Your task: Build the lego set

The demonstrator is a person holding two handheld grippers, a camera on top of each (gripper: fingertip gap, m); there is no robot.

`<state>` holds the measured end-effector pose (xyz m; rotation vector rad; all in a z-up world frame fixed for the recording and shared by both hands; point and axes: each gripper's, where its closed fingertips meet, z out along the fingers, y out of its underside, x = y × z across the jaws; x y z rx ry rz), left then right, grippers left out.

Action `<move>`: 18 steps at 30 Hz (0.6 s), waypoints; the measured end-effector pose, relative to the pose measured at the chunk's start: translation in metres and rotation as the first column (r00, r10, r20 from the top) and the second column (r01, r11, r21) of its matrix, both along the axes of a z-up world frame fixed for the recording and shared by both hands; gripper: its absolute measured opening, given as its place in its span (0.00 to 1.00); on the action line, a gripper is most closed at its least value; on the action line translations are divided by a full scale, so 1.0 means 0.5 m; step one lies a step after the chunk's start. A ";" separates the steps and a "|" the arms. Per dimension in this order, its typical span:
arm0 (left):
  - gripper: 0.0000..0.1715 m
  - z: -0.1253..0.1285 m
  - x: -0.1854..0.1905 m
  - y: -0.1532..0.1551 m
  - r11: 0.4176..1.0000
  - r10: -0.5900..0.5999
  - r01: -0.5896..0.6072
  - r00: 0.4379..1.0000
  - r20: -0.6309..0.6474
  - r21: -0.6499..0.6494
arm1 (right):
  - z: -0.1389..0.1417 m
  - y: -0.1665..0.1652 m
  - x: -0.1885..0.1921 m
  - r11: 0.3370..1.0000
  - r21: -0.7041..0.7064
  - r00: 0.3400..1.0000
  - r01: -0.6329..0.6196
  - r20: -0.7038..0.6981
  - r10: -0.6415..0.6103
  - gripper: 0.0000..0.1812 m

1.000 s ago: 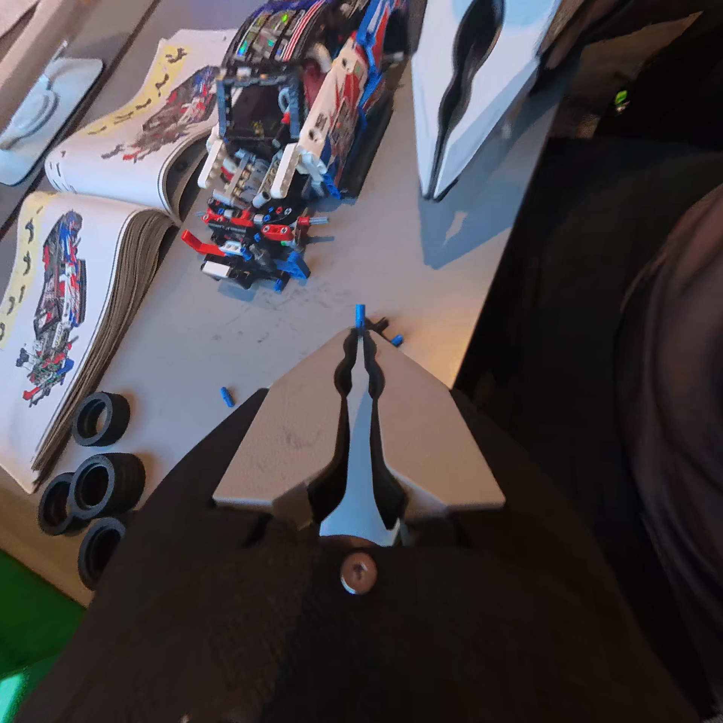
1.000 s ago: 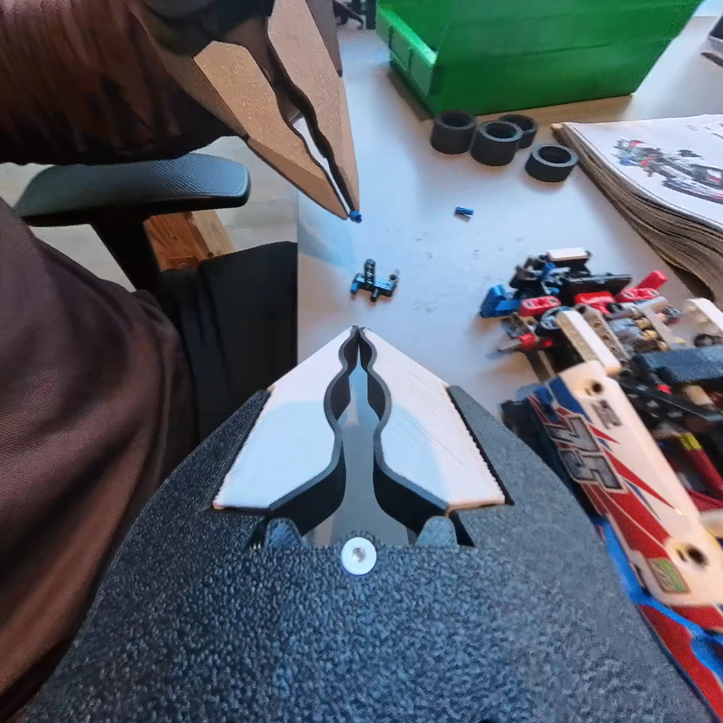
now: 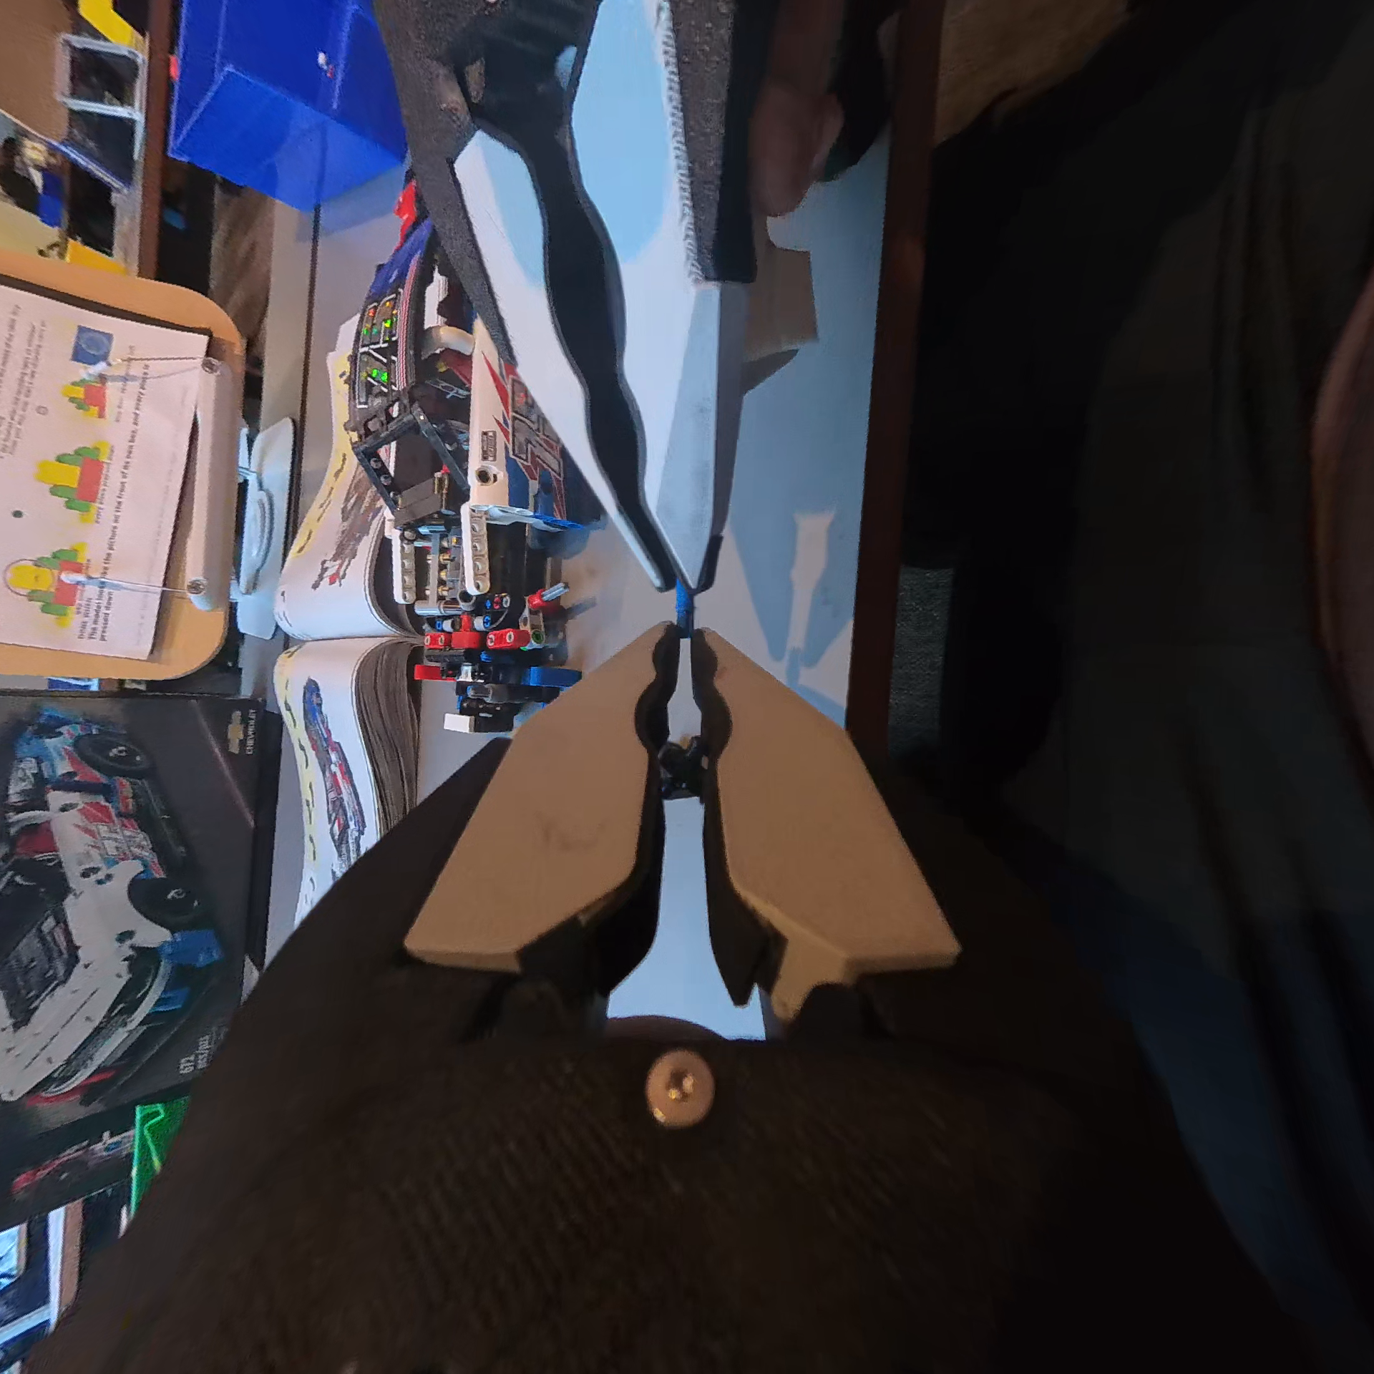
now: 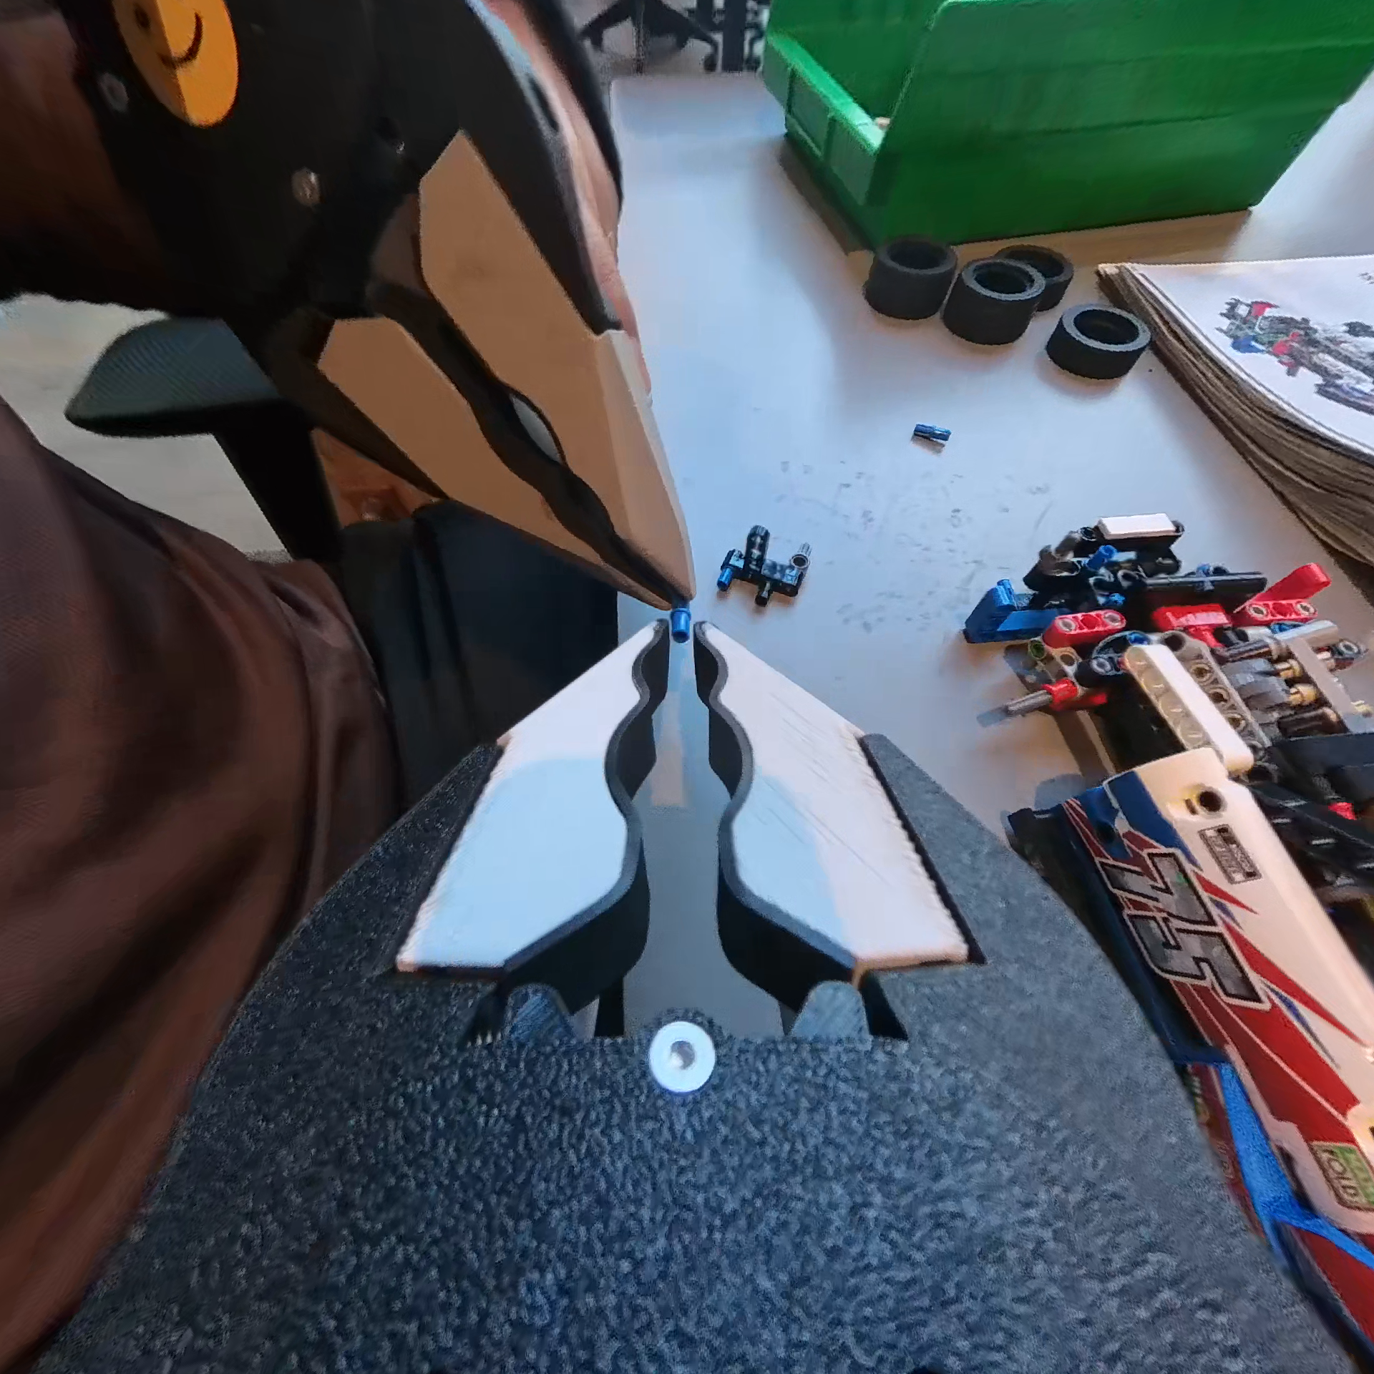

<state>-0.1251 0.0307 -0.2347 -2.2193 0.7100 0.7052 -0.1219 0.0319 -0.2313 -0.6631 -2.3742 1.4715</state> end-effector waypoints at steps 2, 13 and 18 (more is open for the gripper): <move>0.00 0.001 0.004 0.002 1.000 -0.003 0.002 1.000 0.022 0.007 | -0.007 -0.001 0.002 0.999 0.045 1.000 -0.005 -0.030 0.007 0.02; 0.00 -0.006 0.003 0.002 1.000 -0.007 0.007 1.000 -0.007 -0.010 | -0.010 -0.004 0.001 0.998 0.067 0.999 0.000 -0.047 0.004 0.02; 0.00 -0.014 0.005 0.000 0.999 -0.011 0.011 1.000 -0.003 -0.033 | -0.014 -0.007 0.004 0.997 0.081 0.999 -0.009 -0.050 0.013 0.02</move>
